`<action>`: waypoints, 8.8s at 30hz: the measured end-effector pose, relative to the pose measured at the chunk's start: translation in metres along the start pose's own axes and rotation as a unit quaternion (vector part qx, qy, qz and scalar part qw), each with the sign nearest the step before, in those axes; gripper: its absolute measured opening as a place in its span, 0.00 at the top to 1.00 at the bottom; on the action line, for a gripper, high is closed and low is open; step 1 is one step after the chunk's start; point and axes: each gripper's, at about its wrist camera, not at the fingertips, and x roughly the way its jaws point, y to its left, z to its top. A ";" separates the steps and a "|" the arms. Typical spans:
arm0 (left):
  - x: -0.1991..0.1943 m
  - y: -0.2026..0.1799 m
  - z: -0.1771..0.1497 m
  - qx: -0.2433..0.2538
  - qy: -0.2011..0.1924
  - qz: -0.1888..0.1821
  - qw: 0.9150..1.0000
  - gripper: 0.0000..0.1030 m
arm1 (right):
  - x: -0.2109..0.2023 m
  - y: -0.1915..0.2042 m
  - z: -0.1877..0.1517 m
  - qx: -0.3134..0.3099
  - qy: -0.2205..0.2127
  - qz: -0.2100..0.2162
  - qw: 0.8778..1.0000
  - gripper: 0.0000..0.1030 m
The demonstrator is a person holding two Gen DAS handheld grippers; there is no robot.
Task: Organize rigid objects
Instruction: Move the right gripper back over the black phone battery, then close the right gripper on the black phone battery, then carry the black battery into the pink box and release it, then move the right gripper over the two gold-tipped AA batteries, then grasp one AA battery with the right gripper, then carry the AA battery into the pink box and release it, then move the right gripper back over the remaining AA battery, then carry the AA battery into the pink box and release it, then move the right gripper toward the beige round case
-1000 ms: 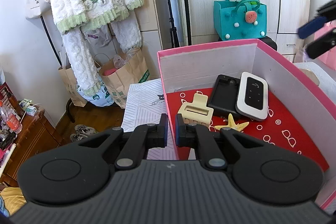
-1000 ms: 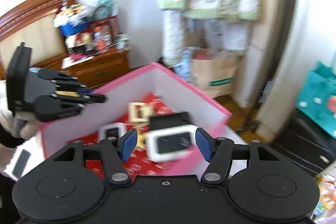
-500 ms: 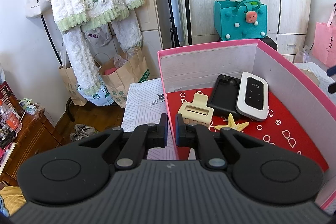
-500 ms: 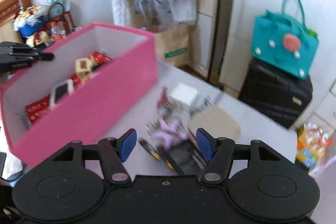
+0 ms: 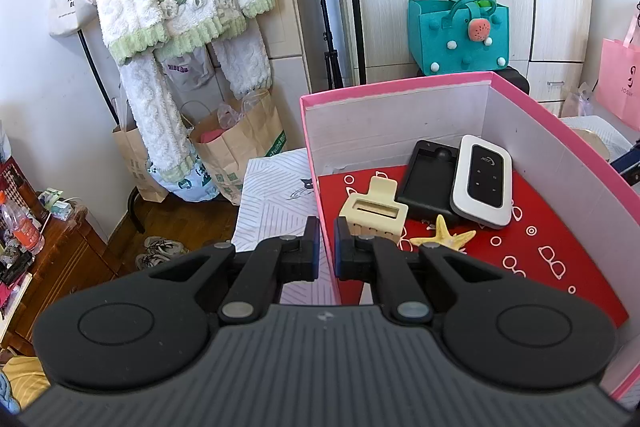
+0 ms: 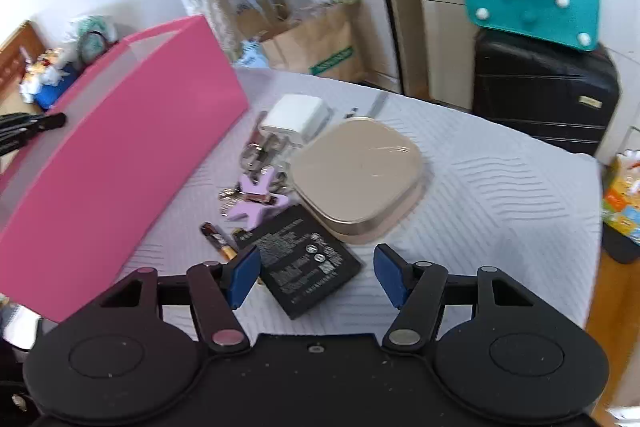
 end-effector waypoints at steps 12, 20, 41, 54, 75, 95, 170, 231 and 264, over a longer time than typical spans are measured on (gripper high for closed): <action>0.000 0.002 0.000 0.000 0.000 0.000 1.000 0.93 | -0.006 0.038 -0.015 -0.043 0.026 -0.015 0.999 0.44; 0.000 0.001 0.000 -0.001 0.000 -0.001 1.000 0.93 | -0.004 0.060 -0.021 -0.046 0.041 -0.006 0.998 0.44; 0.000 0.002 0.000 0.000 -0.001 -0.001 1.000 0.93 | 0.014 0.069 0.001 -0.031 0.043 -0.034 0.998 0.47; 0.000 0.002 0.001 -0.005 -0.003 -0.002 1.000 0.93 | -0.008 0.082 0.007 -0.024 -0.001 -0.068 0.997 0.47; -0.001 0.000 0.000 -0.005 -0.003 -0.003 1.000 0.93 | -0.016 0.225 0.064 -0.230 -0.054 0.016 0.972 0.47; -0.033 -0.009 -0.005 0.057 0.096 -0.032 0.993 0.91 | 0.046 0.263 0.059 -0.348 0.063 -0.071 0.933 0.48; -0.037 -0.001 -0.001 0.047 0.123 -0.072 0.989 0.91 | -0.027 0.223 0.044 -0.143 -0.117 -0.066 0.981 0.86; -0.038 0.000 0.000 0.053 0.129 -0.074 0.987 0.90 | 0.027 0.261 0.044 -0.248 0.079 0.037 0.965 0.89; -0.040 -0.001 -0.001 0.030 0.123 -0.059 0.990 0.90 | -0.081 0.112 0.025 -0.072 -0.092 -0.176 0.977 0.48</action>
